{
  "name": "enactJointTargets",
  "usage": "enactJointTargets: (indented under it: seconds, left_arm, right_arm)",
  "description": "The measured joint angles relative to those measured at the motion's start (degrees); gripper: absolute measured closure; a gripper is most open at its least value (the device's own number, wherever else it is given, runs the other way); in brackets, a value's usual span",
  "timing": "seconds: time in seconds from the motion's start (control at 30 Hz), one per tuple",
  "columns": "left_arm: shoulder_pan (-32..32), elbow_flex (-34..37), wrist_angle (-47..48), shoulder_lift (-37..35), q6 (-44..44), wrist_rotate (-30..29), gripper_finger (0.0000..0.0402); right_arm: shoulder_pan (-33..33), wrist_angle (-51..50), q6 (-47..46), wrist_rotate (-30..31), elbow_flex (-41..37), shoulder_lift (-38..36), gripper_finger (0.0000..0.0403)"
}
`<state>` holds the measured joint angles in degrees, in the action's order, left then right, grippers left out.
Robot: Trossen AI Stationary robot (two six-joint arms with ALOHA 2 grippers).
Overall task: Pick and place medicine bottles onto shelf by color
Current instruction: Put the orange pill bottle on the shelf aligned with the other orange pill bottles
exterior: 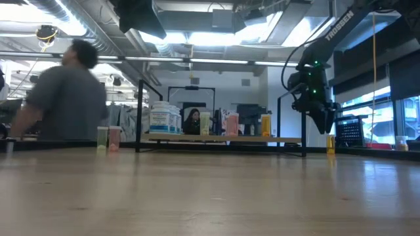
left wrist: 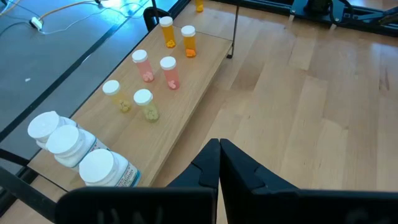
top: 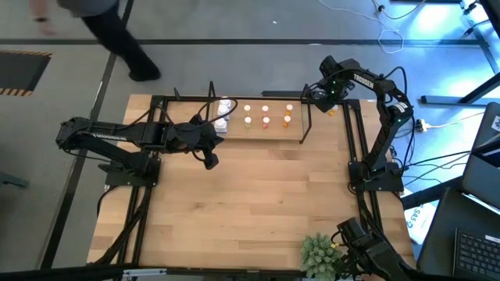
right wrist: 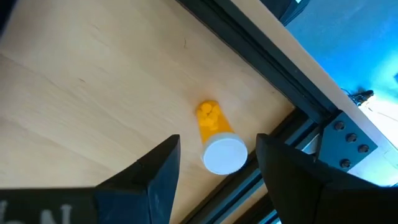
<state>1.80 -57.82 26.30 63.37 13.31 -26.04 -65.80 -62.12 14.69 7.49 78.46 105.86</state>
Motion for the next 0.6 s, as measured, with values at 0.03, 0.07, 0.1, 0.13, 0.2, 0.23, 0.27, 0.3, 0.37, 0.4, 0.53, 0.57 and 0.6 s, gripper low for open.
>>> enactJointTargets:
  seconds: [0.03,0.07,0.1,0.13,0.2,0.23,0.27,0.3,0.37,0.4,0.53,0.57,0.6]
  left_arm:
    - [0.0,0.0,0.0,0.0,0.0,0.0,0.0401]
    - [0.0,0.0,0.0,0.0,0.0,0.0,0.0401]
    - [0.0,0.0,0.0,0.0,0.0,0.0,0.0401]
    - [0.0,0.0,0.0,0.0,0.0,0.0,0.0401]
    - [0.0,0.0,0.0,0.0,0.0,0.0,0.0401]
    - [0.0,0.0,0.0,0.0,0.0,0.0,0.0401]
    - [0.0,0.0,0.0,0.0,0.0,0.0,0.0401]
    - [0.0,0.0,0.0,0.0,0.0,0.0,0.0401]
    - [0.0,0.0,0.0,0.0,0.0,0.0,0.0401]
    - [0.0,0.0,0.0,0.0,0.0,0.0,0.0401]
    - [0.0,0.0,0.0,0.0,0.0,0.0,0.0401]
    - [0.0,0.0,0.0,0.0,0.0,0.0,0.0401]
    - [0.0,0.0,0.0,0.0,0.0,0.0,0.0401]
  right_arm:
    - [0.0,0.0,0.0,0.0,0.0,0.0,0.0191]
    - [0.0,0.0,0.0,0.0,0.0,0.0,0.0191]
    - [0.0,0.0,0.0,0.0,0.0,0.0,0.0191]
    - [0.0,0.0,0.2,0.0,0.0,0.0,0.0191]
    - [0.0,-0.1,0.7,0.0,0.0,0.1,0.0191]
    - [0.0,-0.2,0.9,0.1,0.0,0.3,0.0191]
    - [0.0,-0.3,1.1,0.0,0.0,0.6,0.0191]
    - [0.0,-0.4,1.5,0.1,0.0,1.1,0.0191]
    - [0.0,-1.2,2.5,0.4,0.0,2.1,0.0191]
    - [0.0,-1.6,3.4,0.5,0.0,2.4,0.0191]
    - [0.0,-1.6,3.9,1.4,0.0,2.5,0.0191]
    - [0.0,-1.6,3.9,1.5,0.0,2.5,0.0191]
    - [0.0,-1.6,3.9,1.5,0.0,2.5,0.0191]
